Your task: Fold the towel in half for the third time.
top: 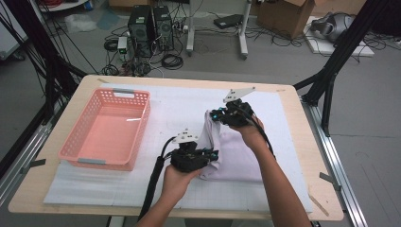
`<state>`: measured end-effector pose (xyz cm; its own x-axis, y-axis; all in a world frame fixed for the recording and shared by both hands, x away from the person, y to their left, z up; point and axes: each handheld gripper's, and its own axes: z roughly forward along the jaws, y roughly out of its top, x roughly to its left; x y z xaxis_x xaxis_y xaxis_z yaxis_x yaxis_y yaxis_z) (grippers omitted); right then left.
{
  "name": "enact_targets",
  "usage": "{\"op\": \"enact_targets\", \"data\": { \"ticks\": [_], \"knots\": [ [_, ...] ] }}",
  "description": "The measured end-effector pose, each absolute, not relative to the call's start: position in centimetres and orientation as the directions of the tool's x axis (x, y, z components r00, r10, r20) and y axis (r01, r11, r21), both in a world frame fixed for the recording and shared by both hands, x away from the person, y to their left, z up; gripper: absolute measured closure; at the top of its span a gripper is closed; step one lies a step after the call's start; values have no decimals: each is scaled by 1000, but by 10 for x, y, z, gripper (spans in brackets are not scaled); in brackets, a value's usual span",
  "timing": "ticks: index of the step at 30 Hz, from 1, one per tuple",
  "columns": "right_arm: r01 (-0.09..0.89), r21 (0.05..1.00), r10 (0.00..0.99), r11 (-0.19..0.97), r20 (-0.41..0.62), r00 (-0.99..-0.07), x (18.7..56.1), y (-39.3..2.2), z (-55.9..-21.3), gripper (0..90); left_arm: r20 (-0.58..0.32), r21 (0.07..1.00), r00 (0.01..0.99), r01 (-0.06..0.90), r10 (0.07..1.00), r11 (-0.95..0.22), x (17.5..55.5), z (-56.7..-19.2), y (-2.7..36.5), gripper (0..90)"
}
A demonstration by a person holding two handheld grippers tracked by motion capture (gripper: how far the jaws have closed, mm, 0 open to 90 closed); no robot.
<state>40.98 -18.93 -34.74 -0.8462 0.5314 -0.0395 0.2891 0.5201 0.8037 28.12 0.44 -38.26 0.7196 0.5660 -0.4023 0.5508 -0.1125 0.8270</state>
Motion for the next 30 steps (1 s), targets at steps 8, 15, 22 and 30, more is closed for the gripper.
{"op": "enact_targets", "data": {
  "ticks": [8,15,22,30],
  "knots": [
    [344,796,591,498,-21,-806,405,-226,-359,837,-401,815,725,561,560,-143,286,-394,-29,804],
    [373,779,630,504,-36,-776,402,-252,-370,839,-373,825,736,542,566,-161,285,-402,-48,705],
    [433,772,690,465,-9,-724,400,-284,-385,840,-285,891,767,433,574,-136,275,-391,-32,465],
    [484,766,738,422,20,-674,392,-312,-400,840,-228,912,748,389,623,-133,270,-394,5,407]
  ]
}}
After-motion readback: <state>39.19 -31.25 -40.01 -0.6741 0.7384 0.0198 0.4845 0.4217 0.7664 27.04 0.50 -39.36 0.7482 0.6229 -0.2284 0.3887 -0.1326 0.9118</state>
